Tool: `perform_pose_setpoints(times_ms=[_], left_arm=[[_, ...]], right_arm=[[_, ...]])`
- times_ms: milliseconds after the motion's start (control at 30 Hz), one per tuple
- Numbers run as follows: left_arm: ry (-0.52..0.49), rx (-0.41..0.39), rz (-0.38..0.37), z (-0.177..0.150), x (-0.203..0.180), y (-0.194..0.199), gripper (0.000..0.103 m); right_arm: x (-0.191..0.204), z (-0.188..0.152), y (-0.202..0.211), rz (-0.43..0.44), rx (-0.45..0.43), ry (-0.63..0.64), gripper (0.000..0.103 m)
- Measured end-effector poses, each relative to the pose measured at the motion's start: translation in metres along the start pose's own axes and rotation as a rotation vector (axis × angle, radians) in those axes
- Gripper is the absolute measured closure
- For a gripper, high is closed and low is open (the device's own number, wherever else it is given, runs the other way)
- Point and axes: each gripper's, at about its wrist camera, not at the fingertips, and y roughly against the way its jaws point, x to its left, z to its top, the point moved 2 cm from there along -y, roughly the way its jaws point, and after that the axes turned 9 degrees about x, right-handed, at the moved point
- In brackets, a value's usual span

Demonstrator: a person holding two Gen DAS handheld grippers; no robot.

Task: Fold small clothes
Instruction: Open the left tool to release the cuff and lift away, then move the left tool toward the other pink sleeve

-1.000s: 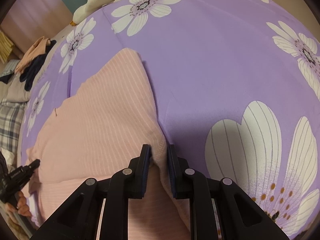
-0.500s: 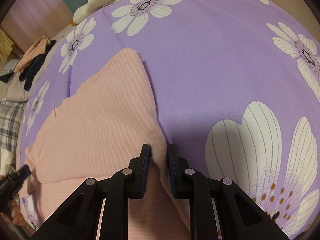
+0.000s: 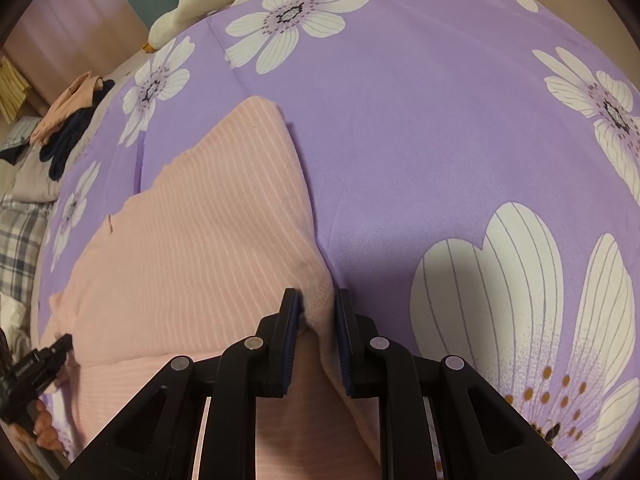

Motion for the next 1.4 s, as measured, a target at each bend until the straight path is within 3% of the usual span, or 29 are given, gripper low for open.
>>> perform_pose_setpoints(times_ms=[233,367,433,500,600,767,1200,1400], left_arm=[[0.056,-0.037,0.017,-0.016,0.010,0.022,0.069],[0.095,-0.071,-0.008,-0.028,0.022,0.046,0.057],[0.104,-0.097,-0.009,-0.033,0.026,0.061,0.049],[0.106,-0.131,-0.010,-0.038,0.029,0.077,0.040],[0.107,-0.170,-0.009,-0.046,0.032,0.095,0.030],[0.097,-0.203,-0.005,-0.057,0.032,0.111,0.024],[0.055,-0.232,-0.014,-0.086,0.024,0.132,0.018],[0.047,-0.243,-0.018,-0.095,0.024,0.138,0.017]], right_arm=[[0.000,-0.001,-0.002,-0.002,-0.016,0.000,0.086],[0.001,0.000,0.002,0.007,-0.014,-0.017,0.085],[0.001,-0.002,0.009,-0.001,-0.029,-0.024,0.074],[0.004,-0.005,0.020,-0.020,-0.072,-0.018,0.044],[0.010,-0.010,0.047,-0.023,-0.154,0.004,0.038],[0.024,-0.022,0.093,-0.016,-0.259,0.056,0.026],[0.072,-0.068,0.155,0.001,-0.377,0.206,0.024],[0.095,-0.090,0.176,0.066,-0.400,0.280,0.023]])
